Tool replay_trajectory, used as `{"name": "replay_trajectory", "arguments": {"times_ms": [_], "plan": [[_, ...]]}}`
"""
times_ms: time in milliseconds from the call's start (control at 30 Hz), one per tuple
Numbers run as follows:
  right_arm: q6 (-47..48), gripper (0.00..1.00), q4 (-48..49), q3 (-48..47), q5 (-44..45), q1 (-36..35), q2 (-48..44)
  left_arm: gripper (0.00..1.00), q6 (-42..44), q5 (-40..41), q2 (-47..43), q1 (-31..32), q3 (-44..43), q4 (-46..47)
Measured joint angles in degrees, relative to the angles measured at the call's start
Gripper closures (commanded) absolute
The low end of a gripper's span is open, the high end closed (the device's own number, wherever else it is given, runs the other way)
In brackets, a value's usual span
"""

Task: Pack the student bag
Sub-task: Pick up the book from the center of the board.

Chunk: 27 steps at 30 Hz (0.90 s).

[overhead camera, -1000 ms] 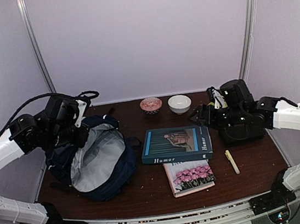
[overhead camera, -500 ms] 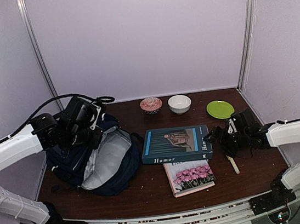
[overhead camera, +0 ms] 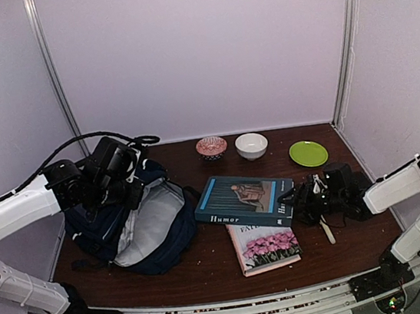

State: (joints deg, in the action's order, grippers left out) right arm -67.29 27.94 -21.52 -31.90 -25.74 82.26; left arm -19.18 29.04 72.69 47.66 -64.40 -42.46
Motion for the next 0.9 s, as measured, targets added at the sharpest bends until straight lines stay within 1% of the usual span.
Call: {"name": "replay_trajectory", "arguments": {"times_ms": [233, 333, 400, 500, 633, 733, 900], "plan": [[-2.58, 0.22, 7.10, 1.49, -1.36, -0.15, 2.21, 1.00, -0.33, -0.37, 0.00, 0.00, 0.17, 0.00], [-3.04, 0.17, 8.28, 2.43, -0.87, -0.15, 1.64, 1.00, -0.44, -0.44, 0.00, 0.00, 0.28, 0.00], [-2.62, 0.13, 6.75, 2.38, -0.07, -0.15, 0.22, 1.00, -0.46, -0.42, -0.02, 0.00, 0.28, 0.00], [-0.72, 0.09, 1.60, 2.14, 2.69, -0.15, -4.50, 1.00, -0.46, -0.39, -0.09, 0.00, 0.31, -0.02], [1.62, 0.08, -4.09, 0.90, 5.92, 0.61, -9.27, 1.00, -0.50, -0.39, -0.20, 0.00, 0.35, -0.04], [2.75, 0.08, -6.16, -0.61, 6.93, 1.84, -9.09, 1.00, -0.66, -0.39, -0.24, 0.00, 0.35, -0.02], [2.82, 0.08, -5.77, -2.40, 6.78, 2.97, -3.89, 1.00, -0.76, -0.44, -0.24, -0.04, 0.35, -0.04]]}}
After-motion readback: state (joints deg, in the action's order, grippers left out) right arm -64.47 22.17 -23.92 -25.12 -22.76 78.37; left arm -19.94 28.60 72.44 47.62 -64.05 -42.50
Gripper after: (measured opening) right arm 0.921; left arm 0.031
